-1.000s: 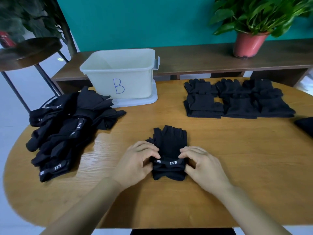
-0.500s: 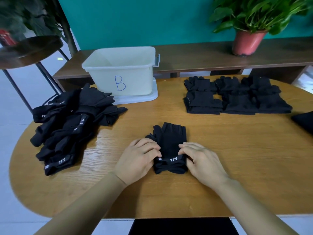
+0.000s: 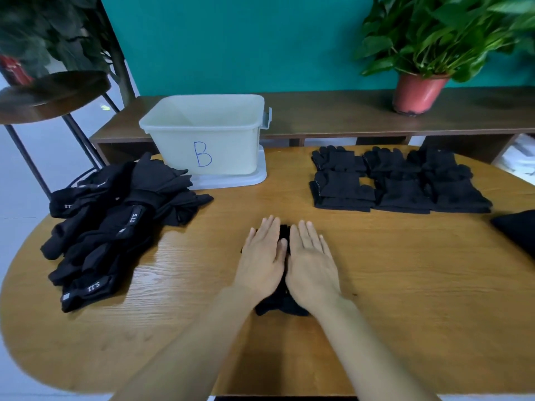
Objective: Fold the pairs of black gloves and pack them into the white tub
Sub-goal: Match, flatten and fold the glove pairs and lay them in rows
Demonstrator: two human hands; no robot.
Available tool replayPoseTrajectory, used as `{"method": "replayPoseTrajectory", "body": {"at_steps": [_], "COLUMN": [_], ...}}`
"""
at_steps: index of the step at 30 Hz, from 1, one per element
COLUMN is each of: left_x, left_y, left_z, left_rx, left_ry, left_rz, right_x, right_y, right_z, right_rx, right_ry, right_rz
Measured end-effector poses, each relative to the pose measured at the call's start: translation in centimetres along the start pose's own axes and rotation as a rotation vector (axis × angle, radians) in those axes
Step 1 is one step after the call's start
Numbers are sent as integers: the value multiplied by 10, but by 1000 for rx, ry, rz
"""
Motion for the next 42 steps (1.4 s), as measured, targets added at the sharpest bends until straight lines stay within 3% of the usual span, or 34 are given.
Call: {"method": "replayPoseTrajectory", "body": {"at_steps": [4,9,17,22,26,30,38,42], "left_x": [22,21,9,-12,-18,3,7,-4], "left_y": [-20,-25,-40,-47,-17,-5,-38,-50], "left_z": [17,21,30,62,75,85,92,99], "left_rx": [-24,-38,-214,-307,-141,27,127,137], "left_ry": [-111,-141,-120,12,58,-93,-131,-250], "left_rz": [-221,-368,-461,-332,-225,-330,-521,-529], "right_x": [28,34,22,-3,-11,14,23,10], "right_y": [14,22,50,63,27,0,36,50], "right_z": [3,-2,1,19,39,51,51,57], "right_rx": [-36,-31,143,177,17,-107,-58,-27], "right_ry": [-156,-164,-145,-97,-53,-122,-167,-129], "right_rz": [123,161,132,-120,-122,-66,115,-59]}}
Point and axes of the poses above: each hand's wrist, its own z-axis away from the middle knuckle, its own x-axis out of the palm, y = z × x, the point moved 8 cm from there along -z, towards the middle knuckle, and after that the axes turned 7 degrees about -z, right-handed, at the moved point
